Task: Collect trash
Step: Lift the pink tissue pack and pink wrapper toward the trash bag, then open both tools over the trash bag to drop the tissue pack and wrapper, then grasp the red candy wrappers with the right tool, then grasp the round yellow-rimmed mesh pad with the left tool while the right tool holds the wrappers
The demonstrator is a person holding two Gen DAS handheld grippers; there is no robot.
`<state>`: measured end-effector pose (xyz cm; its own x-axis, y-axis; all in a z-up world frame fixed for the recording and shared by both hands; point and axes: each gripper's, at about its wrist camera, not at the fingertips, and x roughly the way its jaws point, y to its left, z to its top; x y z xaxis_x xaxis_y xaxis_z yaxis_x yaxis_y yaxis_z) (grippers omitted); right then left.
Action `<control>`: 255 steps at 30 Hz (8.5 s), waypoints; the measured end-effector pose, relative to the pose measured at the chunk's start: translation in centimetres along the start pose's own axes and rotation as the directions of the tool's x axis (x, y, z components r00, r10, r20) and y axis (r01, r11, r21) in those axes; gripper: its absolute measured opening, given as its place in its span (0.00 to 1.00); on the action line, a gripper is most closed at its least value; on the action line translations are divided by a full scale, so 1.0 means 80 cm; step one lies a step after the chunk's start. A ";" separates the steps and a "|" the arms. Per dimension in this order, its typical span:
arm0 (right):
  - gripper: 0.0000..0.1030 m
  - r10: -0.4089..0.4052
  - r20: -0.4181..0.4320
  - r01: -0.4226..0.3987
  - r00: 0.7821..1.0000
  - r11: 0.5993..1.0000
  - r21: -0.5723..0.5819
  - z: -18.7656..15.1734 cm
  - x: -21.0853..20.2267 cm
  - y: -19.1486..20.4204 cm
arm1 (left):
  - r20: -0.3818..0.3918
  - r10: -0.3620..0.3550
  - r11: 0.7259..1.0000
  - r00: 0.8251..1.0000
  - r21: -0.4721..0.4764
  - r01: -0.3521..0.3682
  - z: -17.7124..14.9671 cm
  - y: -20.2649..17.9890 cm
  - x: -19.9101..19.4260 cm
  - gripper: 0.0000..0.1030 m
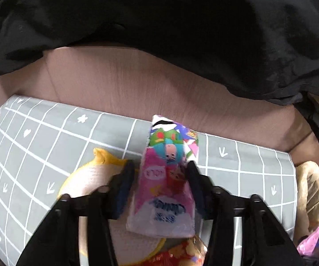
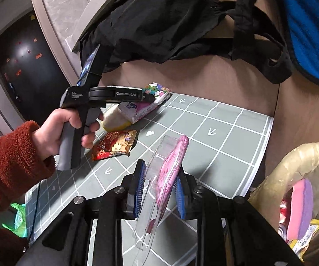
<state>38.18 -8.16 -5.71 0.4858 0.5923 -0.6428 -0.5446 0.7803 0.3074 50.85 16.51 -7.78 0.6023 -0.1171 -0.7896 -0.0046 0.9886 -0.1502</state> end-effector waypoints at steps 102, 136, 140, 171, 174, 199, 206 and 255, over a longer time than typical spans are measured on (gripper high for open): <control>0.23 -0.305 0.289 0.294 0.908 0.952 0.082 -0.017 -0.277 -0.136 | 0.365 -0.283 0.941 0.887 0.283 0.184 -0.133 -0.361 -0.210 0.29; 0.47 -0.191 0.292 0.218 0.937 0.974 -0.061 0.028 -0.186 -0.008 | 0.422 -0.094 0.996 0.902 0.042 0.084 -0.098 -0.080 -0.285 0.48; 0.47 -0.069 0.221 0.104 0.973 0.983 -0.151 0.035 -0.129 0.043 | 0.430 -0.045 0.998 0.902 -0.027 0.063 -0.109 -0.018 -0.300 0.48; 0.48 -0.058 -0.275 -0.078 0.960 0.886 -0.458 0.008 0.151 0.152 | 0.256 -0.067 0.981 0.964 -0.157 0.110 -0.135 0.138 -0.246 0.48; 0.50 -0.068 -0.259 -0.067 0.963 0.876 -0.478 -0.005 0.145 0.154 | 0.247 -0.074 0.978 0.966 -0.170 0.119 -0.138 0.137 -0.240 0.48; 0.08 -0.027 -0.047 0.019 0.999 0.987 -0.158 0.015 0.018 0.042 | 0.050 -0.144 0.906 0.988 -0.394 0.152 -0.067 0.159 -0.069 0.48; 0.08 -0.044 -0.070 0.038 0.997 0.995 -0.088 -0.019 0.006 0.010 | 0.079 -0.274 0.829 0.958 -0.485 0.277 -0.061 0.161 -0.032 0.48; 0.08 -0.195 -0.010 0.194 0.981 0.965 0.177 0.044 0.035 -0.112 | 0.010 -0.405 0.913 0.914 -0.040 0.405 0.008 -0.131 -0.017 0.15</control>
<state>46.83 -12.79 -7.85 0.5759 0.4264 -0.6975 -0.3099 0.9034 0.2964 50.56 6.39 -4.77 0.5601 -0.5070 -0.6552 0.2080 0.8516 -0.4812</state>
